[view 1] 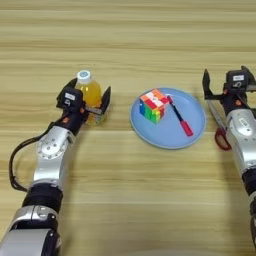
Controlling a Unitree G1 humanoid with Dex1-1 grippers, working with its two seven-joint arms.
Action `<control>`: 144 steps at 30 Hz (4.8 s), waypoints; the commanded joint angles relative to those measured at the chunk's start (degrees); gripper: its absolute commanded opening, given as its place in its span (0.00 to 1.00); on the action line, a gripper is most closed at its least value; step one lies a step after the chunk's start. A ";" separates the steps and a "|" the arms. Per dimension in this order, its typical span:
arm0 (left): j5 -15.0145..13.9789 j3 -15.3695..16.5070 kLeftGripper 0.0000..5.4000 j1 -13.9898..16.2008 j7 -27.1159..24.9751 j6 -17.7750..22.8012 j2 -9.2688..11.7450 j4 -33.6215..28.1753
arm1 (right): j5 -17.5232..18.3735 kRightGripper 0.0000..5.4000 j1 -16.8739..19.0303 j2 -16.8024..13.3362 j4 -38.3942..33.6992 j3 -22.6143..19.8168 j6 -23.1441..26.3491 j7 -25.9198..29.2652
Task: Move the objects on the table
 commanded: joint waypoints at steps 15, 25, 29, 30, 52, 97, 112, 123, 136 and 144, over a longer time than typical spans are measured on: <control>-6.86 0.78 1.00 1.08 -5.85 -0.63 -1.61 -11.54 | -0.23 1.00 -0.40 -0.26 -0.01 0.16 0.18 0.45; -11.27 8.67 1.00 -1.54 -1.34 -4.43 -1.37 -11.94 | -0.20 1.00 -0.35 -0.40 0.09 0.09 0.05 0.54; -11.51 11.75 1.00 -2.77 1.79 -6.11 -0.73 -10.48 | -0.23 1.00 -0.05 -0.45 -0.19 0.12 -0.02 0.62; -11.35 12.29 1.00 -3.05 2.47 -6.32 -0.61 -10.16 | -0.24 1.00 -0.06 -0.46 -0.17 0.11 -0.03 0.62; 1.21 11.06 1.00 -8.80 15.04 -2.82 6.10 14.77 | 2.81 1.00 2.11 1.92 -5.70 3.35 -3.26 9.18; 1.28 8.57 1.00 -7.99 16.55 -3.78 4.59 13.36 | 2.46 1.00 1.84 7.33 5.58 12.05 2.48 25.14; 1.39 8.30 1.00 -7.98 16.97 -3.74 4.60 13.35 | 3.17 1.00 1.92 8.00 5.37 12.19 4.24 27.26; 1.36 8.26 1.00 -7.93 17.04 -3.74 4.62 13.31 | 3.90 0.81 2.21 8.53 4.59 12.13 6.15 29.23; 1.37 8.14 1.00 -7.89 17.04 -3.74 4.52 13.20 | 3.82 0.62 2.40 8.45 4.15 11.85 5.80 28.66; 1.42 7.91 1.00 -7.83 17.33 -3.75 4.37 13.03 | 4.30 0.62 3.52 8.08 0.98 11.24 5.85 28.33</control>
